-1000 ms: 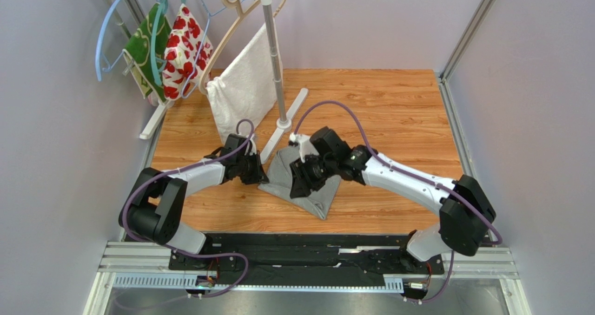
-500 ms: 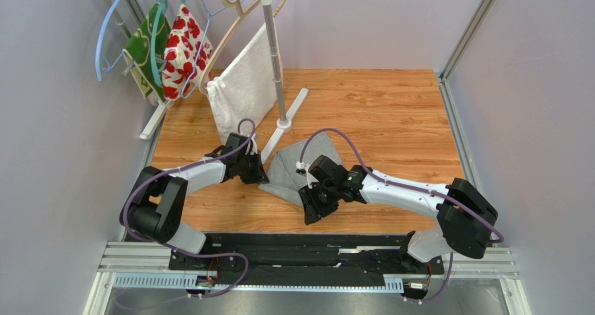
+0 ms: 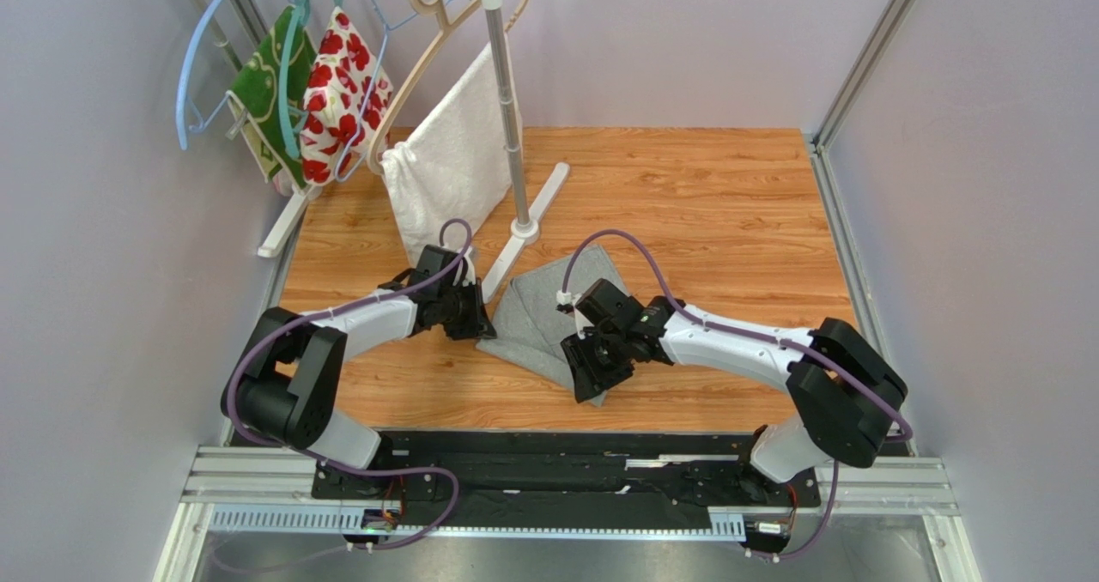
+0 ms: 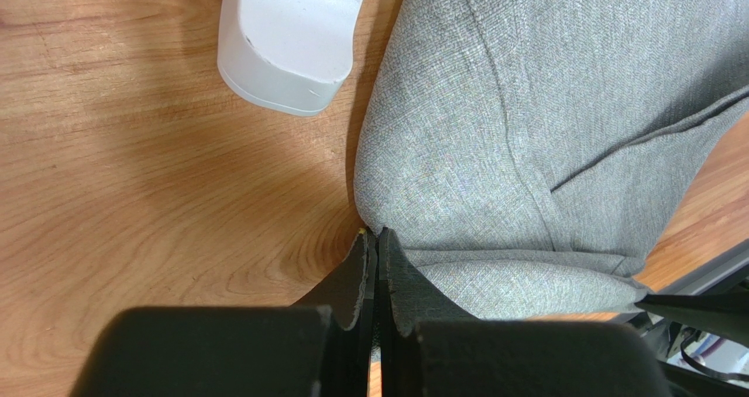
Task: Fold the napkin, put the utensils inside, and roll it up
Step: Roll the napkin with the utensil
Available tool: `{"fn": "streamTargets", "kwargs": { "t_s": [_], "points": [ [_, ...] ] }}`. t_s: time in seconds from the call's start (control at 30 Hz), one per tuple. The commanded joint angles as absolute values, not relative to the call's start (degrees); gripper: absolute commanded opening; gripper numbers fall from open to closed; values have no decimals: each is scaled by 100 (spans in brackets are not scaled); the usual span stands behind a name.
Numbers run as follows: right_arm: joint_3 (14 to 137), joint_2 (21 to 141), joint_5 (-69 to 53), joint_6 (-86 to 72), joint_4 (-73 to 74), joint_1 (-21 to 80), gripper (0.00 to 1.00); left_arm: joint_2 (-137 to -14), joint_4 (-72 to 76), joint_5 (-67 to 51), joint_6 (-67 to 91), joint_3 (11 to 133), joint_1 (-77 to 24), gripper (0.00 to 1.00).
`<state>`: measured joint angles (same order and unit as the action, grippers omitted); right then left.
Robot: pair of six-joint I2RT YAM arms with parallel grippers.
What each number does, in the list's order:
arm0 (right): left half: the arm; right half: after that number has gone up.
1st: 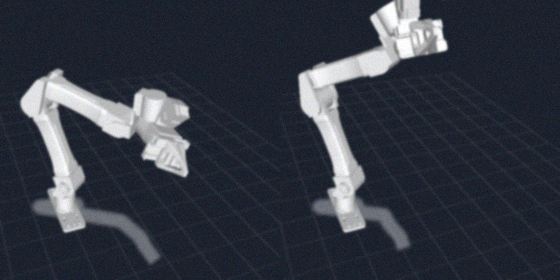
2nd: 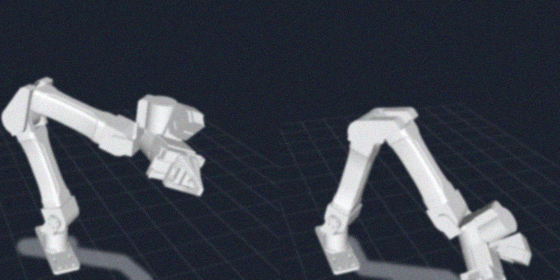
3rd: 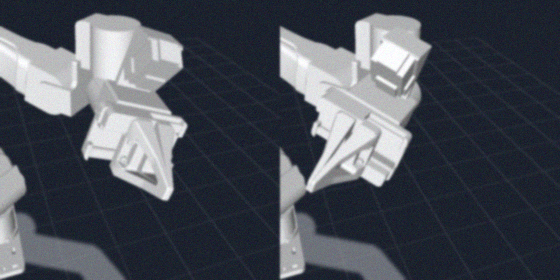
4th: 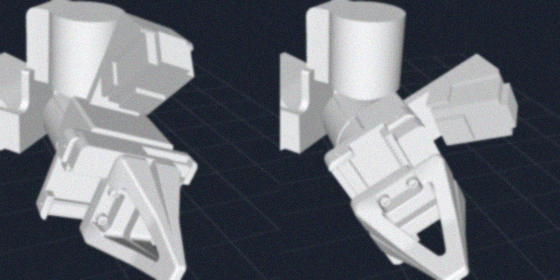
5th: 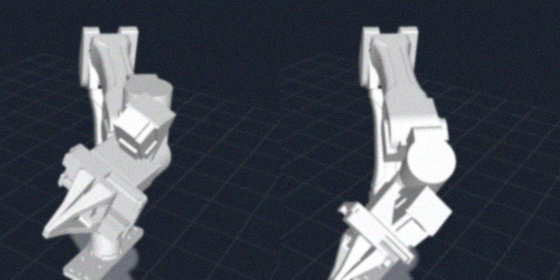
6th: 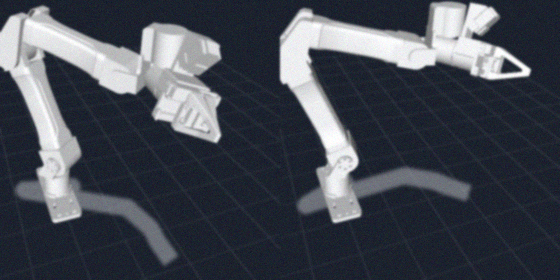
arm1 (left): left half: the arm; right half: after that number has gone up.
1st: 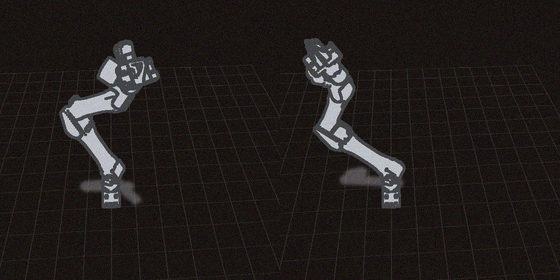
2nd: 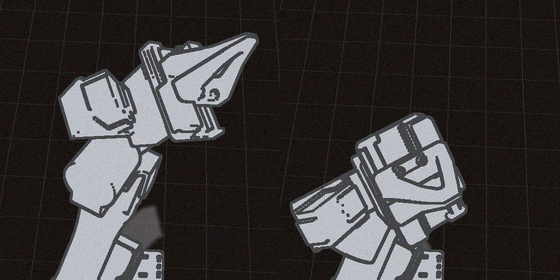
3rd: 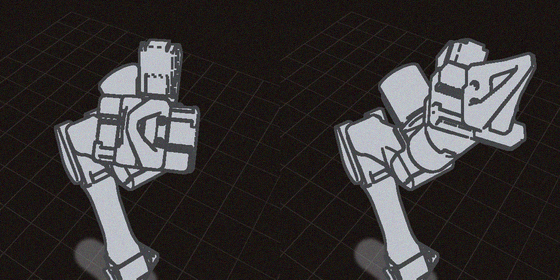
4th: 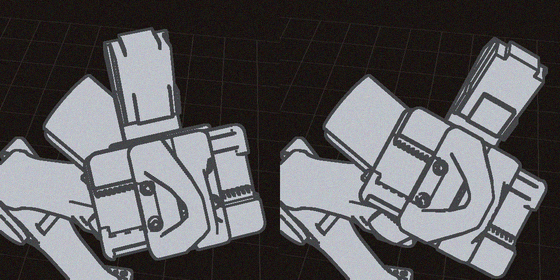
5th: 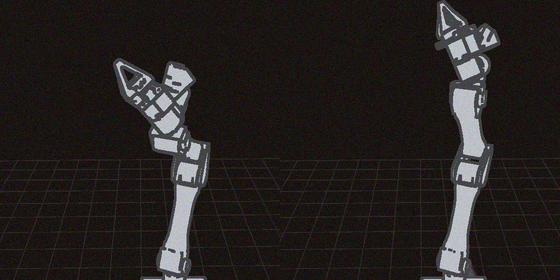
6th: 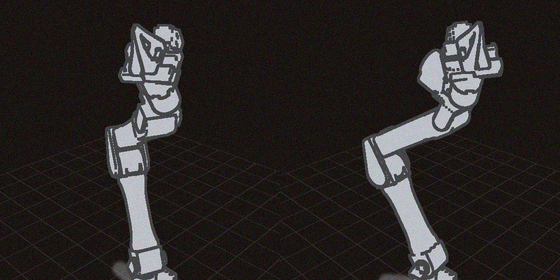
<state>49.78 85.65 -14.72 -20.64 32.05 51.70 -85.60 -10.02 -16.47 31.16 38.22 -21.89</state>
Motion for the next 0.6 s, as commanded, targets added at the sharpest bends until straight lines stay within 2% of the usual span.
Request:
{"fn": "streamTargets", "kwargs": {
  "t_s": [0.0, 0.3, 0.47, 0.57],
  "points": [
    [4861, 8841, -1503, -1890, 2822, 5115, 45, -8622, -1266, -1512, 2936, 3929, -2180, 0],
    [4421, 9193, -1319, -1995, 2417, 4948, 45, -8552, -1283, -1529, 2927, 3929, -2180, 0],
    [4692, 8598, -1441, -1952, 2680, 5009, 47, -8552, -1327, -1503, 2900, 3964, -2180, 0],
    [5263, 8245, -1196, -1697, 3188, 5193, 49, -8631, -1380, -1520, 2900, 4017, -2180, 0]
  ]
}}
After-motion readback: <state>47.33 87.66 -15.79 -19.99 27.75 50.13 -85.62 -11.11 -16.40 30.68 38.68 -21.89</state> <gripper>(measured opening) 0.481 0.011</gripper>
